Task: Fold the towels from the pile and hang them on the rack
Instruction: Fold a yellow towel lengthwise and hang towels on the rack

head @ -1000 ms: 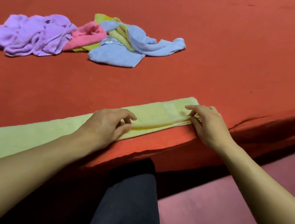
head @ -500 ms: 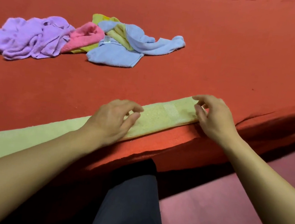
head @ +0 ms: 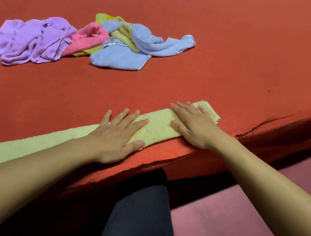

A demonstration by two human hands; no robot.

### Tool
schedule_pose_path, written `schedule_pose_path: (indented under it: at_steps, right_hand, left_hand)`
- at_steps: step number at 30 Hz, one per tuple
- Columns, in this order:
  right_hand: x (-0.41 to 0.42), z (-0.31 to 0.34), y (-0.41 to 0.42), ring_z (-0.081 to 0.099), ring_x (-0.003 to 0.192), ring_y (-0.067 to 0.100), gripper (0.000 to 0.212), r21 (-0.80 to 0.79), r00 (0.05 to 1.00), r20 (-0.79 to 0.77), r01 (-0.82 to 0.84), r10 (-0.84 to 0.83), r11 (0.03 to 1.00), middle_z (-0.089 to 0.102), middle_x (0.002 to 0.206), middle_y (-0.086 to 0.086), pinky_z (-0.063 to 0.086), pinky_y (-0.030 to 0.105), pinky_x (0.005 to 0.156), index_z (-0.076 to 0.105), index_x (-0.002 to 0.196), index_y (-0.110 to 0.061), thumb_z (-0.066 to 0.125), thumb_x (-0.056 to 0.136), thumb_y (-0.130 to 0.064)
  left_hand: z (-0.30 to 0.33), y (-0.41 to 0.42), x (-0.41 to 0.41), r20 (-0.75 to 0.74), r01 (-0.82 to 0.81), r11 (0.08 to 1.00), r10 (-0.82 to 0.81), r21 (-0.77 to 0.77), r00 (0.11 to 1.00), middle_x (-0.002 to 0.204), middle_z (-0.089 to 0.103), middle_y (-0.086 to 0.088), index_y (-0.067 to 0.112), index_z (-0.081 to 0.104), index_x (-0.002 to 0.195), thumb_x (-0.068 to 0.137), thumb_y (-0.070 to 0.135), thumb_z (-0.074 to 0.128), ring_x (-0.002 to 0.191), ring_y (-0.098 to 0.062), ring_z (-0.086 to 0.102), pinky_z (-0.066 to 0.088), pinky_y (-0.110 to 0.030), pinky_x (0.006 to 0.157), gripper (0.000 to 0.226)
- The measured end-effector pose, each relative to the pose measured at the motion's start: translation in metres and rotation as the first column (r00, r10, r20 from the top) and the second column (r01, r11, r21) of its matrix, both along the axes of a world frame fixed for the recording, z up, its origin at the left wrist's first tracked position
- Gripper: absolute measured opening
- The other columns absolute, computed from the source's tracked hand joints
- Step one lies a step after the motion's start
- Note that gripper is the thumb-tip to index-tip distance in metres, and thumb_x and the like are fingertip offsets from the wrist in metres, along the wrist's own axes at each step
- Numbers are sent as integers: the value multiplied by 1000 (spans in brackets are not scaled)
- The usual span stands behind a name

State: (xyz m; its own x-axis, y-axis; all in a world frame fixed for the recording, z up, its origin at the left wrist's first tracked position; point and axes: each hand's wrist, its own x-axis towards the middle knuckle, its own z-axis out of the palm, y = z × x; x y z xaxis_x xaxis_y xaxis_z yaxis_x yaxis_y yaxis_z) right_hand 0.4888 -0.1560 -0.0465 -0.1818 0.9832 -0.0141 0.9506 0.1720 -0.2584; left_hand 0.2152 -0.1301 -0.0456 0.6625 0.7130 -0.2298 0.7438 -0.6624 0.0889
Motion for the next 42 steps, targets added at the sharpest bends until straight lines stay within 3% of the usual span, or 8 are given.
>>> schedule_pose_path:
  at_steps: [4,7,13,20,28,32,36,42]
  right_hand:
    - [24,8,-5,50,118,29,49,332,951,-267,242,-155,912,59,130,5,38,38,102,46,142,-18,56,96,-27]
    - [49,9,-11,53,108,30,50,293,864,-303,486,-402,823,65,117,3,40,36,95,47,139,-16,60,93,-30]
    - [58,7,-18,54,109,32,57,134,864,-210,489,-457,862,68,107,-3,44,41,92,43,140,-19,60,90,-39]
    - [51,23,-3,64,92,19,56,-27,769,-458,488,-445,872,66,90,-3,45,31,78,45,137,-17,66,87,-31]
    - [37,30,2,66,74,18,46,-196,242,-887,575,-394,794,65,102,4,55,42,73,49,127,-28,58,82,-37]
    - [29,43,-3,70,86,31,41,-333,-38,-934,454,-356,826,56,115,7,59,40,70,42,135,-21,38,97,-9]
    - [22,41,-3,67,73,16,62,-251,79,-947,423,-312,871,55,119,10,56,28,59,42,141,-15,44,88,16]
    - [22,42,-1,65,79,17,73,-150,193,-954,357,-229,922,60,119,8,58,33,70,42,143,-19,73,81,5]
  left_hand:
    - [14,0,40,453,-44,984,-40,174,890,137,46,6,28,46,136,90,55,34,123,-17,35,23,-30,102,54]
    - [25,5,96,698,-33,999,47,-33,714,111,63,10,23,56,121,95,22,53,91,-10,54,39,-26,86,27]
    - [17,26,181,690,-104,935,322,-339,649,98,65,17,27,56,114,90,10,54,87,-10,62,39,-16,70,29]
    - [8,27,186,642,-142,845,491,-515,589,102,65,15,34,50,110,86,13,51,95,-16,67,52,-40,93,32]
    - [17,19,181,651,8,682,693,-731,309,116,66,-7,23,51,116,99,29,49,90,-20,70,57,-41,89,18]
    - [17,20,178,627,-32,663,721,-748,295,112,68,-3,31,54,113,66,80,63,98,-22,71,55,-49,91,68]
    - [32,15,170,645,-104,720,668,-686,372,115,57,7,32,46,128,62,71,74,105,-18,65,53,-45,94,82]
    - [42,14,147,712,-84,801,571,-593,409,106,54,9,26,42,137,78,18,81,91,-4,59,53,-24,83,71]
